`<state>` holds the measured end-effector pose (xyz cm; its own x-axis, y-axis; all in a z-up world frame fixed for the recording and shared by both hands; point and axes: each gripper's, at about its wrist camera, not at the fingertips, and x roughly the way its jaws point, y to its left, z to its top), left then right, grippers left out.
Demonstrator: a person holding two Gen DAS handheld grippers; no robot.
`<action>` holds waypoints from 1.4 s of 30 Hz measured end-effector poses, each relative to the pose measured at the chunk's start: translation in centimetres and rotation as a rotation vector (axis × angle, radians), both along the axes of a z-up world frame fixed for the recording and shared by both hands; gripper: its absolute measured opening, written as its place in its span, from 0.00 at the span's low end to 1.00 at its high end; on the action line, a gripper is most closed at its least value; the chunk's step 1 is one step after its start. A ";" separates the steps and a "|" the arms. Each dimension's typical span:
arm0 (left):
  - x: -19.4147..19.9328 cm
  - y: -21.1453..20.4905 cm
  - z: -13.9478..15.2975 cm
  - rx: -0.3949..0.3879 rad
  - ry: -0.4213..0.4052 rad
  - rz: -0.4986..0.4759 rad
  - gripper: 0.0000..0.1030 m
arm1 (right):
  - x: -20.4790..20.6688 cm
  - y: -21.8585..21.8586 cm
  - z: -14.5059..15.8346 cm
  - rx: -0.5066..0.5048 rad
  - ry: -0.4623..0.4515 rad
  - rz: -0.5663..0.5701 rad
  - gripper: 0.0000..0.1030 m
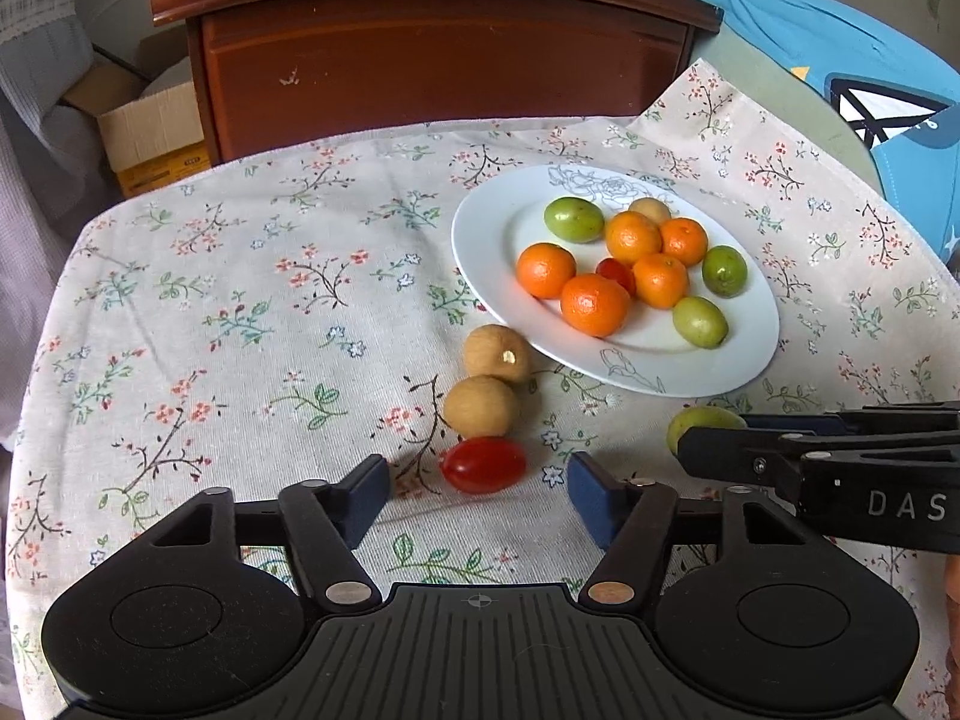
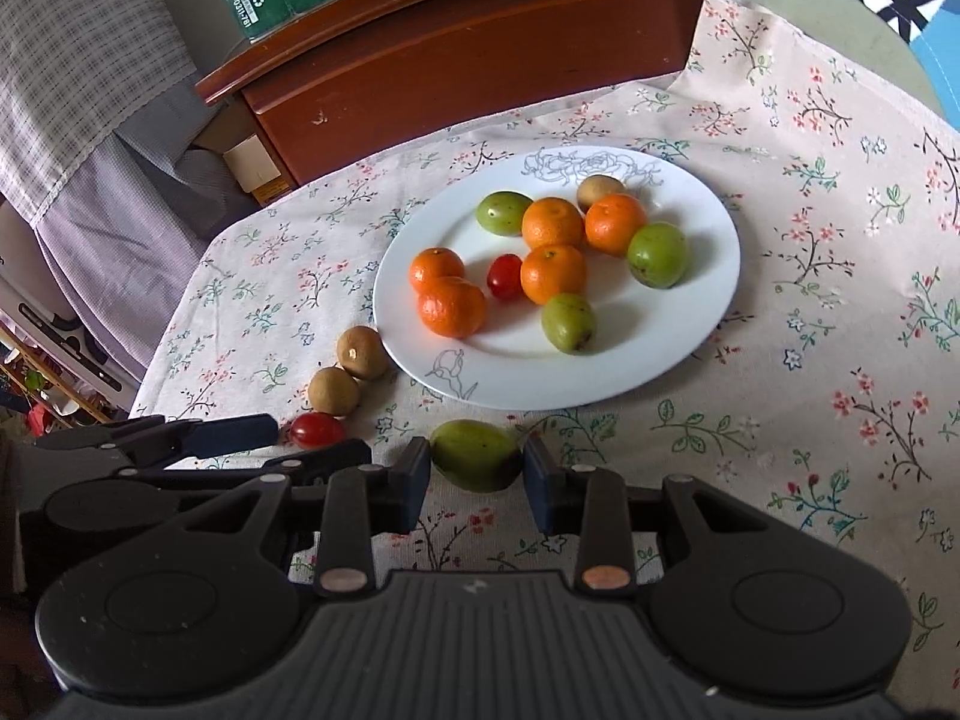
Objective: Organize fruits
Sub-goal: 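Grasp the large green fruit with the right tool while the left tool grasps the red cherry tomato, then lift both held fruits and carry them over the white plate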
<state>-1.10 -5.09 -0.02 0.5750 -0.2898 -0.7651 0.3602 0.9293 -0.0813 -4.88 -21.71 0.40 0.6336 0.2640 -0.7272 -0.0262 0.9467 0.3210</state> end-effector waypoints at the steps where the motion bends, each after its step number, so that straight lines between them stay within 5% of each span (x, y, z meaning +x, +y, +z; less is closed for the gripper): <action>1: 0.0 0.0 0.0 -0.004 0.000 0.003 0.56 | 0.0 0.0 0.0 0.001 0.002 0.000 0.33; 11: -0.3 0.0 0.1 -0.029 -0.008 -0.009 0.27 | 0.1 0.3 -0.3 -0.005 0.007 0.009 0.33; 29: -1.6 0.3 3.1 -0.060 -0.102 -0.028 0.26 | 0.1 0.8 1.1 0.027 -0.041 0.044 0.33; 42: 0.0 0.4 6.3 -0.132 -0.158 -0.029 0.27 | 0.7 -1.7 5.1 0.072 -0.151 -0.018 0.33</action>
